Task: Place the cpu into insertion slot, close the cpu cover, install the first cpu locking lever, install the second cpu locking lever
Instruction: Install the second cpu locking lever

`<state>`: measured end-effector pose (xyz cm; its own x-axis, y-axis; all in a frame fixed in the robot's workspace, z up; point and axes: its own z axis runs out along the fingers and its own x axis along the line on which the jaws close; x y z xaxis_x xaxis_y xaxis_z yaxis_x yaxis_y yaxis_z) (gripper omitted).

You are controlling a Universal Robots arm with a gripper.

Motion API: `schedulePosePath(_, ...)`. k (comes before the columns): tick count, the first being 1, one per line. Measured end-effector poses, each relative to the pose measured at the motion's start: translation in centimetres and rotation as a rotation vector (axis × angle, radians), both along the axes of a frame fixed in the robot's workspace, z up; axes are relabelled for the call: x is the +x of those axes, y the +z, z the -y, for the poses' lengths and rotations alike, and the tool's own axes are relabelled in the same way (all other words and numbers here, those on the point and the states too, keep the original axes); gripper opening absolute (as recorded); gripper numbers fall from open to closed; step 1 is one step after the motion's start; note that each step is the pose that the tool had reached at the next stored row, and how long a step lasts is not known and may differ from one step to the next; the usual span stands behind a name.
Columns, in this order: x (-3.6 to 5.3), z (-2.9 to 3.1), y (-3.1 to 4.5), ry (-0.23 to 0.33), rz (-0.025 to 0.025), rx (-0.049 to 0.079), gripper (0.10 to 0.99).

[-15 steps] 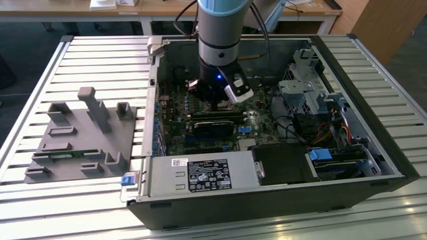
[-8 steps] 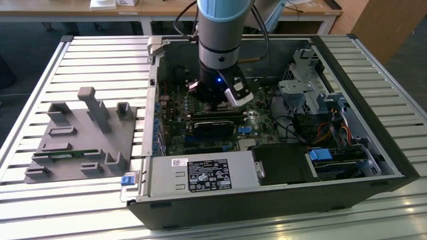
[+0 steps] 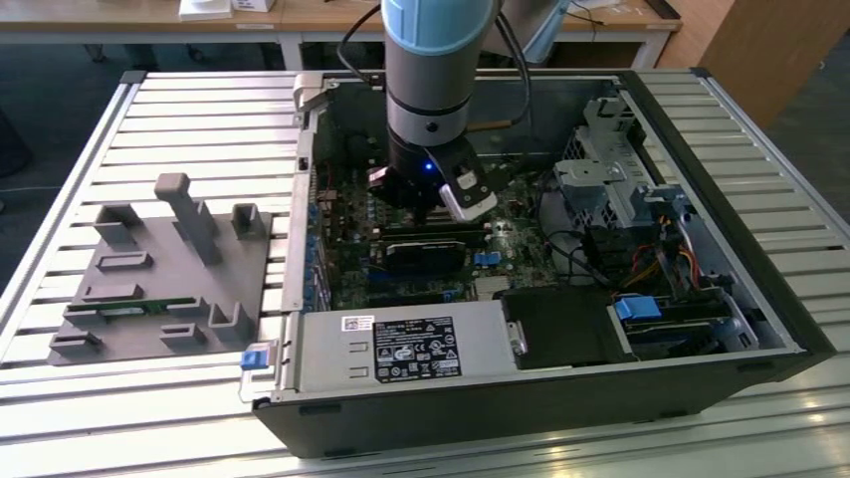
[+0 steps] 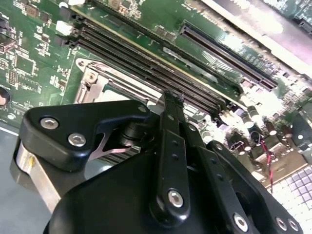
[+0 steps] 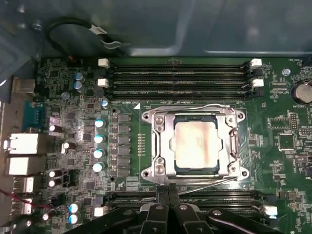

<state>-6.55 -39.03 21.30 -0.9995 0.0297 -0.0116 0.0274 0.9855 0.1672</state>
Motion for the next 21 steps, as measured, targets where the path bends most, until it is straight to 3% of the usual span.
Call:
schedulePosePath(6, -0.10, 0.23, -0.04, 0.016, -0.0001, 0.024, 0.106)
schedulePosePath(13, -0.21, 0.75, -0.15, 0.029, -0.0002, 0.027, 0.106)
schedulePosePath(21, -0.30, 0.77, -0.82, 0.029, -0.0001, 0.035, 0.106)
